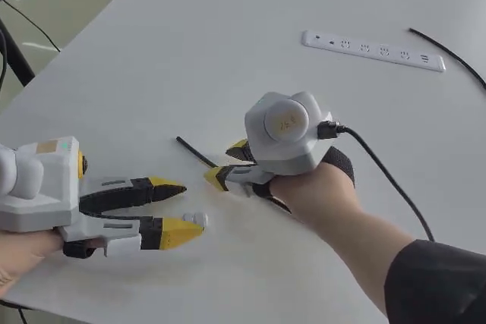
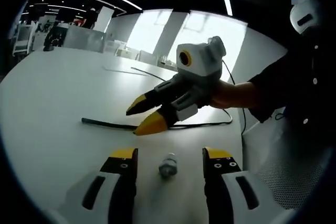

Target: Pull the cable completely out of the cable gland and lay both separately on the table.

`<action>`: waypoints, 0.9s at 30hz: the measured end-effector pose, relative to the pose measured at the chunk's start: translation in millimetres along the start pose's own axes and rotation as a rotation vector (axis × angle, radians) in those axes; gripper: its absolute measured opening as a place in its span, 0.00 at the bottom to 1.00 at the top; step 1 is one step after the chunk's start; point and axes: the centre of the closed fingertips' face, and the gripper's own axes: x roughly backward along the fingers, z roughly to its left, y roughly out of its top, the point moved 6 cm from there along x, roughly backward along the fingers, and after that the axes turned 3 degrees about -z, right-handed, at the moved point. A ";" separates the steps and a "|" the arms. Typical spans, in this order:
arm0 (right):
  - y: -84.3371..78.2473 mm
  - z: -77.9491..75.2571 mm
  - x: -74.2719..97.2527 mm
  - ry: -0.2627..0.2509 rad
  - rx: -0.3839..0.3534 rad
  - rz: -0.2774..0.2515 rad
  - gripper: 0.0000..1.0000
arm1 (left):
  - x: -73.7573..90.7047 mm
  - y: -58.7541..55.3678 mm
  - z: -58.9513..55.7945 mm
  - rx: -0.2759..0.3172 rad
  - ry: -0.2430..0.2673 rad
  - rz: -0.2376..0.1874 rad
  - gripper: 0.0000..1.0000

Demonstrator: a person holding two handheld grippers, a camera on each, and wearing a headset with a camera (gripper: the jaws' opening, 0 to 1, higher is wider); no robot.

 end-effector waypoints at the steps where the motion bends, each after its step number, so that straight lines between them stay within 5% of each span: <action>1: 0.4 -0.9 3.5 -0.006 0.002 -0.007 0.30 | 0.3 1.8 -0.8 -0.006 0.003 -0.007 0.51; 3: 0.3 -2.4 7.3 -0.013 -0.004 -0.009 0.35 | 0.6 3.6 -0.5 0.005 0.011 -0.012 0.59; 6: -2.4 -8.5 19.6 -0.036 -0.023 -0.001 0.43 | -0.6 6.7 2.3 0.029 0.053 -0.020 0.87; 11: -8.6 -20.8 45.6 -0.080 -0.057 0.000 0.47 | 2.3 15.9 0.3 0.008 0.063 -0.019 0.87; 18: -11.4 -28.3 80.9 -0.135 -0.078 -0.017 0.64 | 0.4 32.3 -8.7 -0.015 0.043 -0.036 0.89; 23: -15.4 -34.3 105.5 -0.187 -0.091 -0.042 0.85 | -0.2 36.2 -11.2 -0.016 0.040 -0.033 0.95; 24: -21.1 -35.9 115.7 -0.207 -0.098 -0.009 0.86 | -0.4 38.2 -13.5 -0.015 0.039 -0.037 0.97; 27: -23.7 -38.3 131.1 -0.248 -0.130 -0.034 1.00 | 1.7 44.6 -19.9 -0.049 0.023 -0.069 0.94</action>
